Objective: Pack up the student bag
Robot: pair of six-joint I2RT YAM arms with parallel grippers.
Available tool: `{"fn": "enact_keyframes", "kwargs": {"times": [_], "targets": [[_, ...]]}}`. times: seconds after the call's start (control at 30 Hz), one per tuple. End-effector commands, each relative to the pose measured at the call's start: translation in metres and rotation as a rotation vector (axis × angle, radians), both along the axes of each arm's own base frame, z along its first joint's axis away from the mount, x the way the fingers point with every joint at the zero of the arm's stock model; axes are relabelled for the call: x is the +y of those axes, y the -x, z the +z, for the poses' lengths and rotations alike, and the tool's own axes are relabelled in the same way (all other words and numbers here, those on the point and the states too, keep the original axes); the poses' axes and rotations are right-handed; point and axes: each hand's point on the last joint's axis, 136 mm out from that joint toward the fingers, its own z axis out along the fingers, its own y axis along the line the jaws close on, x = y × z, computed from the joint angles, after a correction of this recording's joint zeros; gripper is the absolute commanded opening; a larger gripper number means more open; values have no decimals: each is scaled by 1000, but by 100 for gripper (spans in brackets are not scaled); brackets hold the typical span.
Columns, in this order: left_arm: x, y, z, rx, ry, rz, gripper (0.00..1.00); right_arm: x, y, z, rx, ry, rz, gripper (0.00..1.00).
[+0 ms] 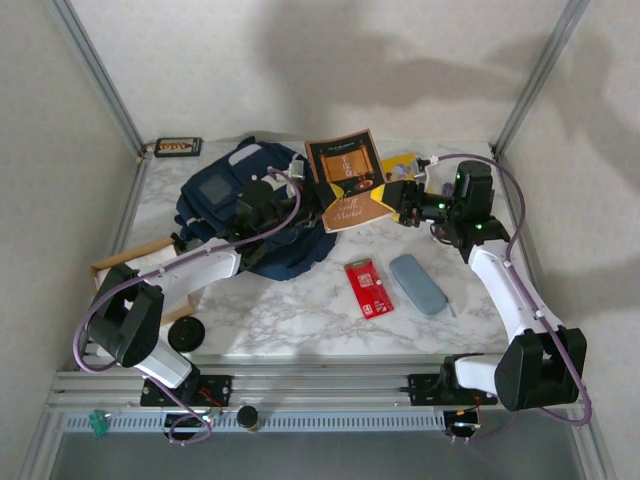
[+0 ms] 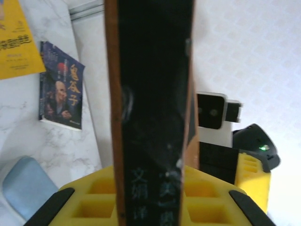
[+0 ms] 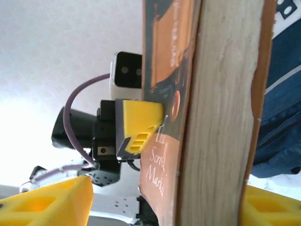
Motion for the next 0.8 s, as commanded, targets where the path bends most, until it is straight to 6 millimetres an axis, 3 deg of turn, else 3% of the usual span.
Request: {"fn": "enact_keyframes", "kwargs": {"times": [0.0, 0.17, 0.2, 0.33, 0.43, 0.5, 0.63, 0.77], "targets": [[3, -5, 24, -98, -13, 35, 0, 1, 5, 6, -32, -13, 23, 44], [9, -8, 13, -100, -88, 54, 0, -6, -10, -5, -24, 52, -40, 8], [12, -8, 10, -102, -107, 55, 6, -8, -12, -5, -27, 60, -54, 6], [46, -18, -22, -98, -380, 125, 42, -28, -26, -11, -19, 123, -147, 3], [89, -26, -57, -101, -760, 222, 58, -45, -34, -25, 9, 185, -223, 2], [109, -26, -79, -93, -963, 212, 62, -51, -35, -31, 26, 195, -241, 1], [125, -24, -119, -70, -1200, 118, 65, -58, -39, -38, 30, 233, -279, 1], [118, -23, -137, -158, -1324, 21, 67, -62, -42, -44, 51, 237, -286, 0]]}}
